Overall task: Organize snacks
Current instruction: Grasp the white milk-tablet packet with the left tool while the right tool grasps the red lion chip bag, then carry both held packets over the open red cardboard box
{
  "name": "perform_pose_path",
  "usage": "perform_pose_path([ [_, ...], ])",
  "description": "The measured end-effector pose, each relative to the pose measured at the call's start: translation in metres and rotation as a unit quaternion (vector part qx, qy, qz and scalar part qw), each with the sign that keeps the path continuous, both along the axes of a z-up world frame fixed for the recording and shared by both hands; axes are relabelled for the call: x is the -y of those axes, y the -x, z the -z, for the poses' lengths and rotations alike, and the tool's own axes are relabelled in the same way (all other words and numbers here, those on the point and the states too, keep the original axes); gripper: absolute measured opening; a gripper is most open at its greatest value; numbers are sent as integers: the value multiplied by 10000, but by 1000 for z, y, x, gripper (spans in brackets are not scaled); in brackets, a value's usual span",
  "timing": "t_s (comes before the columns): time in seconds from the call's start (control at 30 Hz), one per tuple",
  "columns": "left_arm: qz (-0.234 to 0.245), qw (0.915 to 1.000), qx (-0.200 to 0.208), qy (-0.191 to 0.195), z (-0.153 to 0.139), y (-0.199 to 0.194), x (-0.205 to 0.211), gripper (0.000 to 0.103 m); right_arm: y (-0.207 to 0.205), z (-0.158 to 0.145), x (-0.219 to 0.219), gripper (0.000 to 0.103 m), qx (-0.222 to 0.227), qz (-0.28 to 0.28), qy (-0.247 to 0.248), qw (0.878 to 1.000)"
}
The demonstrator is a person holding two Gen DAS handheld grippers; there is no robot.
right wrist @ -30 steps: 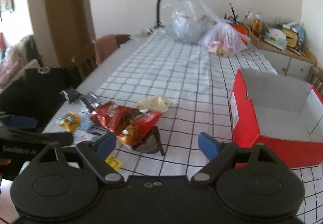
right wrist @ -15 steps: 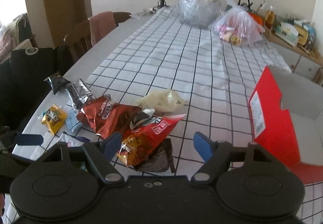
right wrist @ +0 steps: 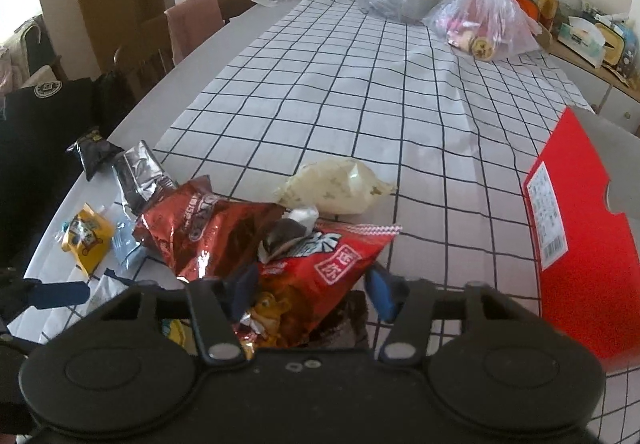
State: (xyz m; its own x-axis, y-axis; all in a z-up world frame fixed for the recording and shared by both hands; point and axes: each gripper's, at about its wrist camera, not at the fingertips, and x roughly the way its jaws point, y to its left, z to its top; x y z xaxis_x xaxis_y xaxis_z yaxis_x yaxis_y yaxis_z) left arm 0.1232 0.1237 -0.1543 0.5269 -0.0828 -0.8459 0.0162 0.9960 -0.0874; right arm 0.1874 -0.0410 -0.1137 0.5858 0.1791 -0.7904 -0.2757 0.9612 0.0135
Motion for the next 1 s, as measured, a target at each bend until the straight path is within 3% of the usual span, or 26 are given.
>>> perform_pose_path([
  [0.2,0,10000,-43,85,2,-2,-2,69,1,-4,3,39,91,66,-116,9999],
  [0.4,59,9996,-48,254,0,-4,-2,50,7,-10,5,30,254,118,-219,9994],
  [0.77,240,9988,-3,415,-3,-2,-3,47,26,-25,6,19,580,252,-237,9977],
  [1.0,396,9978,69,530,-14,3,-4,47,40,-34,13,17,655,434,-283,9965],
])
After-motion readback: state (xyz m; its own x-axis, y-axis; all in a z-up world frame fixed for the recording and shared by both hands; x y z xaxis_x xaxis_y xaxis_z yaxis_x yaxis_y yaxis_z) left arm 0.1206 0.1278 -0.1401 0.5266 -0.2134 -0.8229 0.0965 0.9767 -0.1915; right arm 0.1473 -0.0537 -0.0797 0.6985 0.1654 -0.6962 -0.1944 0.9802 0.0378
